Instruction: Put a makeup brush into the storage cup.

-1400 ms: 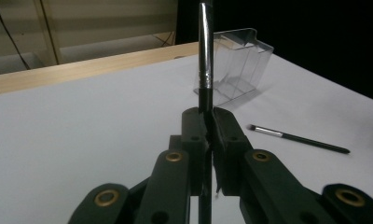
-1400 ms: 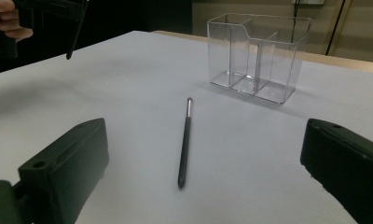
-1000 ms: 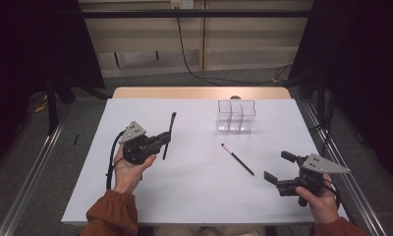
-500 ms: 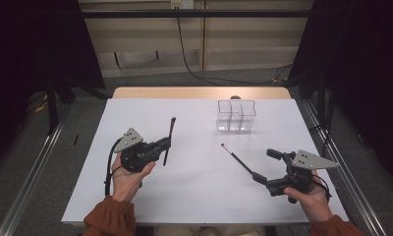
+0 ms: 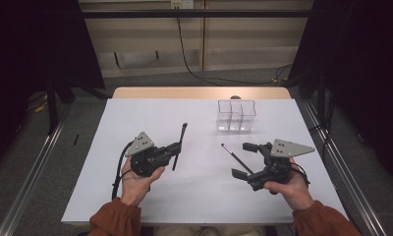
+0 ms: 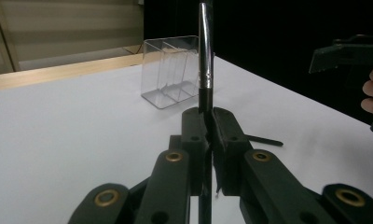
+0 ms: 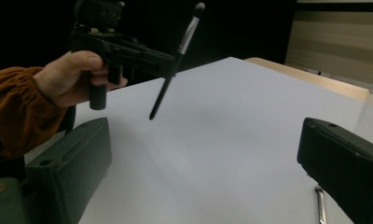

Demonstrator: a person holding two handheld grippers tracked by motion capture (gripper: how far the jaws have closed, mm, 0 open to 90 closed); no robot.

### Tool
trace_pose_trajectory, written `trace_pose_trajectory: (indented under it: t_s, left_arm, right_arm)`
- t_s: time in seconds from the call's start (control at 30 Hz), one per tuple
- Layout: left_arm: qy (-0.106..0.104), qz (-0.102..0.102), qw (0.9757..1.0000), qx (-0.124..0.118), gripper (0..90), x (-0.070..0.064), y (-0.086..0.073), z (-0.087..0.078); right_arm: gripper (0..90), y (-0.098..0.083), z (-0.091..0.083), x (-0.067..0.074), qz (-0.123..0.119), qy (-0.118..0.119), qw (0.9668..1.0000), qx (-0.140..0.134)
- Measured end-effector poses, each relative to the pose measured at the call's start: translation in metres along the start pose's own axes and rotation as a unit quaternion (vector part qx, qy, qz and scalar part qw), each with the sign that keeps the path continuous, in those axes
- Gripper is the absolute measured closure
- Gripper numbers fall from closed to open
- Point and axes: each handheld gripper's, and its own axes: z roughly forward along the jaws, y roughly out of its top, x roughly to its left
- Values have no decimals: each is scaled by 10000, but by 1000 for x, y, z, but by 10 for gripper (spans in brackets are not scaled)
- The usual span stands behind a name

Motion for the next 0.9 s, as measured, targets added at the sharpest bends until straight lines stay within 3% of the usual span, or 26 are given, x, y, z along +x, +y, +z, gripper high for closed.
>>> trace_pose_trajectory:
  t_s: [0.33,0.6,0.77,0.9]
  left_arm:
    - [-224,177,9996,-30,842,-13,12,15]
    - [-312,160,9994,4,842,-20,6,18]
    - [-444,190,9988,12,842,-27,1,17]
    - [-497,209,9985,-28,842,-30,0,13]
  right_arm:
    - [0,18,22,2,-64,325,9994,-122]
    - [0,25,41,4,51,452,9989,-149]
    - [55,24,56,2,107,570,9983,-31]
    - [125,26,64,-2,271,654,9974,-114]
